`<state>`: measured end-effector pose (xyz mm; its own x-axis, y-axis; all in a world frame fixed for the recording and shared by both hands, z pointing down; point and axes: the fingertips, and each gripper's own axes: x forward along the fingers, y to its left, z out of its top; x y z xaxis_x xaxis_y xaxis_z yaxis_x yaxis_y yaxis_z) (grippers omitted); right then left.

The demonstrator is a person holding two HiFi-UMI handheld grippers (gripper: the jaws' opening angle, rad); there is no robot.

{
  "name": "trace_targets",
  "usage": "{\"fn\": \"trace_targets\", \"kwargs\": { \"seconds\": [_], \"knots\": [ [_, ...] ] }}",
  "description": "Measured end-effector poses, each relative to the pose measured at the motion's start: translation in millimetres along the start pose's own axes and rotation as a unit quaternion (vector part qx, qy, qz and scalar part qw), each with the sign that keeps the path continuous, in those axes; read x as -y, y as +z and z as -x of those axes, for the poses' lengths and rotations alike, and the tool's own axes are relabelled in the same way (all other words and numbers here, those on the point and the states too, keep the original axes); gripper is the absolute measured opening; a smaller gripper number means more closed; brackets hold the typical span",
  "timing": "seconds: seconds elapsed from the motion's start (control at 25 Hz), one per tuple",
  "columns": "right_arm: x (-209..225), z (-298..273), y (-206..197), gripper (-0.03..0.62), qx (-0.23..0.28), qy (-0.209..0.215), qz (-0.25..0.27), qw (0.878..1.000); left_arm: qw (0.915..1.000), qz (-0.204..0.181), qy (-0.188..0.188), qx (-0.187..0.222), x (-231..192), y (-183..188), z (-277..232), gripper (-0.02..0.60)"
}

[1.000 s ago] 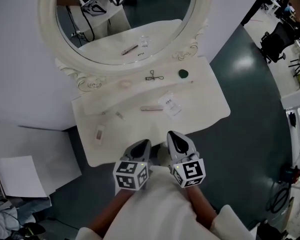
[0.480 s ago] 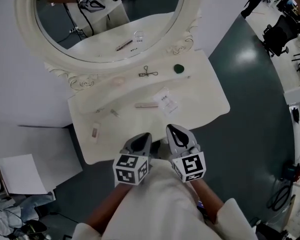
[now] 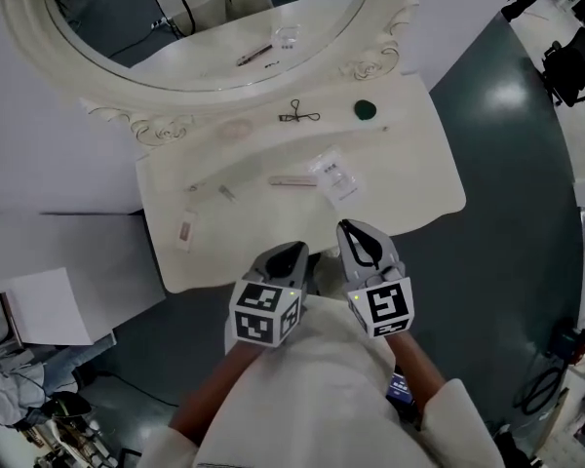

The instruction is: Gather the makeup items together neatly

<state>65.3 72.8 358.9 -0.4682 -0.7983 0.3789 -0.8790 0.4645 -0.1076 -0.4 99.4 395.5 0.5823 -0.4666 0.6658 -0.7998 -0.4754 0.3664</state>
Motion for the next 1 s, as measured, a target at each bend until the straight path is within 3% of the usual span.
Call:
{"fn": "trace_targets", "kwargs": {
  "seconds": [0.52,0.68,1.0],
  "knots": [
    [19,-16,-39,0.005,-0.045,0.066,0.066,0.995,0.9996,0.004,0.017,-0.021,10,-13,-36,0.009],
    [23,-28,-51,0.005,-0.059,0.083,0.050,0.994,0.9991,0.013,0.025,-0.032,8,-15,-47,0.009],
    [44,-45,-71,0.021,-0.087,0.074,0.040,0.993,0.9980,0.032,0.032,-0.045,6,-21,-62,0.009]
  ]
}}
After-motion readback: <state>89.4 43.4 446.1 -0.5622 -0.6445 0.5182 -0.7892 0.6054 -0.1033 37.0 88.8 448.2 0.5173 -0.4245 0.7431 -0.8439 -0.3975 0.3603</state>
